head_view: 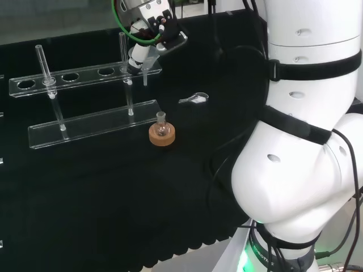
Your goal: Pick up the funnel from the transparent funnel stand.
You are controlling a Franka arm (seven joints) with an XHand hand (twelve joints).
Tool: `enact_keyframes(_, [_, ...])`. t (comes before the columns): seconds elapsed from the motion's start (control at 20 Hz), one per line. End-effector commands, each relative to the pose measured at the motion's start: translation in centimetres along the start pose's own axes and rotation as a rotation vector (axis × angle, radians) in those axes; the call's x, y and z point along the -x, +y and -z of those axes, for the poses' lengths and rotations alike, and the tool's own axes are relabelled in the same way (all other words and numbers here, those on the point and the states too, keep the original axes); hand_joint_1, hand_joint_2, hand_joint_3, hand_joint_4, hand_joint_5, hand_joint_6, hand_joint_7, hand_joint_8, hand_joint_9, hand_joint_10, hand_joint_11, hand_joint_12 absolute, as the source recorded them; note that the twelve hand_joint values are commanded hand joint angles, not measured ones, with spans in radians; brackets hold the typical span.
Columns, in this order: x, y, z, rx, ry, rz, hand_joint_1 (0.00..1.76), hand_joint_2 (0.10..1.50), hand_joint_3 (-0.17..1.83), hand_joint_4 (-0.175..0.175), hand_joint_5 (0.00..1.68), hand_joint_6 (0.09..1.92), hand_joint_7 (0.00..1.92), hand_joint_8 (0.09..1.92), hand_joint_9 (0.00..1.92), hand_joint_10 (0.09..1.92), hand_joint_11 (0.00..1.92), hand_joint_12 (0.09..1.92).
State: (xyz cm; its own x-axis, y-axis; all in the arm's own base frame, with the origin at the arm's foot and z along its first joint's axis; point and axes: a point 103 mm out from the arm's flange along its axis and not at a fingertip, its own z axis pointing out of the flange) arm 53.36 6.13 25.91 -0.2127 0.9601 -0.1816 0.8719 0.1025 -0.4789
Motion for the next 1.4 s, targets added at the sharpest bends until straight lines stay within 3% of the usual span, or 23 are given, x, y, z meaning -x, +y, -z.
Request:
enact_keyframes(0.05, [0.6, 0.2, -0.6, 0.003, -0.026, 0.029, 0.64, 0.73, 0.29, -0.031, 0.36, 0.09, 0.25, 0.74, 0.63, 0.64, 0.31, 1.51])
enact_keyframes(0.15, [1.0, 0.2, -0.1, -0.005, -0.051, -0.008, 0.65, 0.73, 0.3, -0.032, 0.37, 0.09, 0.26, 0.74, 0.64, 0.63, 0.31, 1.51])
enact_keyframes(0.25, [3.1, 0.1, -0.8, 0.028, -0.034, -0.003, 0.65, 0.73, 0.3, -0.033, 0.38, 0.09, 0.26, 0.74, 0.62, 0.62, 0.31, 1.5])
enact_keyframes(0.35, [2.3, 0.1, -0.9, 0.048, -0.016, 0.007, 0.65, 0.73, 0.31, -0.033, 0.38, 0.09, 0.26, 0.73, 0.62, 0.62, 0.31, 1.5])
enact_keyframes(0.45, [2.2, 0.1, -0.9, 0.057, -0.013, -0.013, 0.66, 0.73, 0.31, -0.034, 0.39, 0.09, 0.27, 0.74, 0.62, 0.62, 0.31, 1.5])
enact_keyframes(0.55, [2.4, -0.3, -0.7, 0.115, -0.026, -0.035, 0.67, 0.72, 0.35, -0.035, 0.48, 0.09, 0.39, 0.75, 0.71, 0.6, 0.33, 1.49])
enact_keyframes(0.6, [2.7, -0.4, -0.7, 0.136, -0.042, -0.052, 0.69, 0.72, 0.38, -0.037, 0.56, 0.15, 0.51, 0.75, 0.79, 0.58, 0.36, 1.46])
enact_keyframes(0.75, [5.3, -0.7, -1.1, 0.188, -0.066, -0.048, 0.77, 0.7, 0.49, -0.041, 0.78, 0.68, 0.86, 0.92, 1.08, 0.65, 0.5, 1.36])
enact_keyframes(0.8, [2.9, -0.9, -0.1, 0.21, -0.092, -0.062, 0.8, 0.7, 0.51, -0.043, 0.83, 0.78, 0.93, 0.98, 1.14, 0.69, 0.53, 1.33])
enact_keyframes(0.95, [1.1, -1.7, 1.5, 0.288, -0.13, -0.105, 0.85, 0.69, 0.56, -0.044, 0.9, 0.91, 1.03, 1.05, 1.21, 0.77, 0.6, 1.29])
enact_keyframes(1.2, [0.4, -3.6, 4.4, 0.297, -0.166, -0.112, 0.87, 0.69, 0.6, -0.039, 0.93, 0.93, 1.06, 1.05, 1.22, 0.79, 0.63, 1.27])
enact_keyframes(1.4, [-1.1, -5.8, 7.5, 0.289, -0.305, -0.119, 0.88, 0.68, 0.62, -0.038, 0.93, 0.93, 1.06, 1.05, 1.22, 0.79, 0.63, 1.27])
